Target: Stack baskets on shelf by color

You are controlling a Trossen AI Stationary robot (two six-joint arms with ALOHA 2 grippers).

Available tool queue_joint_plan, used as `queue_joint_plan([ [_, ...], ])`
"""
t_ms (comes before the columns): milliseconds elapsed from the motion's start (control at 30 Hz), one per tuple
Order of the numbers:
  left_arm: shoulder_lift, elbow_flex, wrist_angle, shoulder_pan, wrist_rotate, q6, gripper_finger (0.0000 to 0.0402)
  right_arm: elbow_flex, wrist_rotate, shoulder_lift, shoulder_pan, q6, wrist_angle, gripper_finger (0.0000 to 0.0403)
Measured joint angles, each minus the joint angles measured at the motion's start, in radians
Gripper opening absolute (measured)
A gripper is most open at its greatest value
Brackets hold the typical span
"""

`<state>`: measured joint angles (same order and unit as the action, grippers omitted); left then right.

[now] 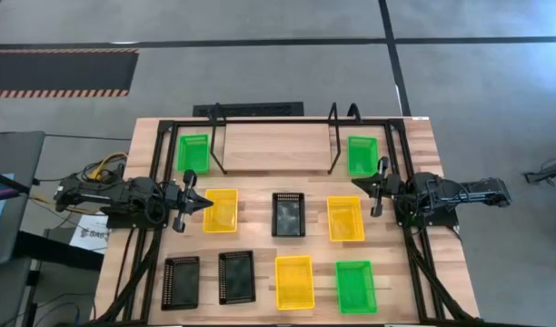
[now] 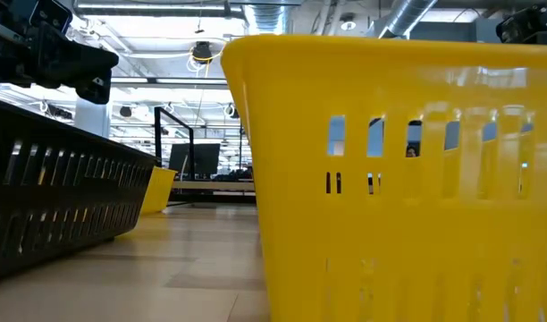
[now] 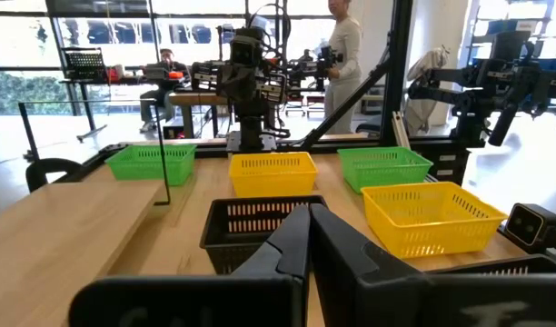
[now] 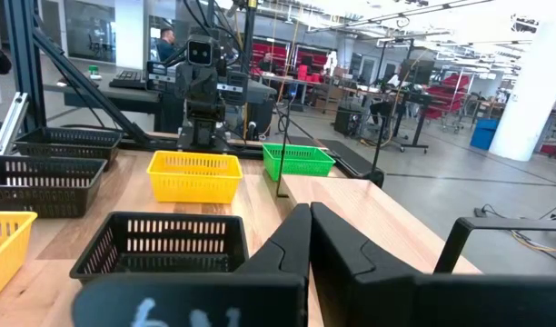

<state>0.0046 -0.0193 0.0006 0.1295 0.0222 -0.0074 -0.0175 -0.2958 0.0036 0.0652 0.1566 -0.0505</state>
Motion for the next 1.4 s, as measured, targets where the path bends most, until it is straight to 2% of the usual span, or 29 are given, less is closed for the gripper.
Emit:
queue_joint_plan([
  [1000,0.0,0.0,0.0,0.0,0.0,0.0,0.0,0.0,0.0,0.0,0.0,-0.01,-0.008,0.0033],
  [1067,0.0,0.0,0.001,0.0,0.005,-0.003,0.0,0.0,0.0,0.0,0.0,-0.066,-0.011,0.0033],
  [1267,0.0,0.0,0.022,0.0,0.145,-0.001,0.0,0.003,-0.002,0.0,-0.003,-0.27,-0.069,0.0033],
  [1333,0.0,0.0,0.024,0.0,0.151,-0.048,0.0,0.003,-0.008,0.0,-0.003,-0.35,-0.104,0.0033],
  [1400,0.0,0.0,0.025,0.0,0.151,-0.164,0.0,0.003,-0.031,0.0,-0.003,-0.399,-0.146,0.0033],
])
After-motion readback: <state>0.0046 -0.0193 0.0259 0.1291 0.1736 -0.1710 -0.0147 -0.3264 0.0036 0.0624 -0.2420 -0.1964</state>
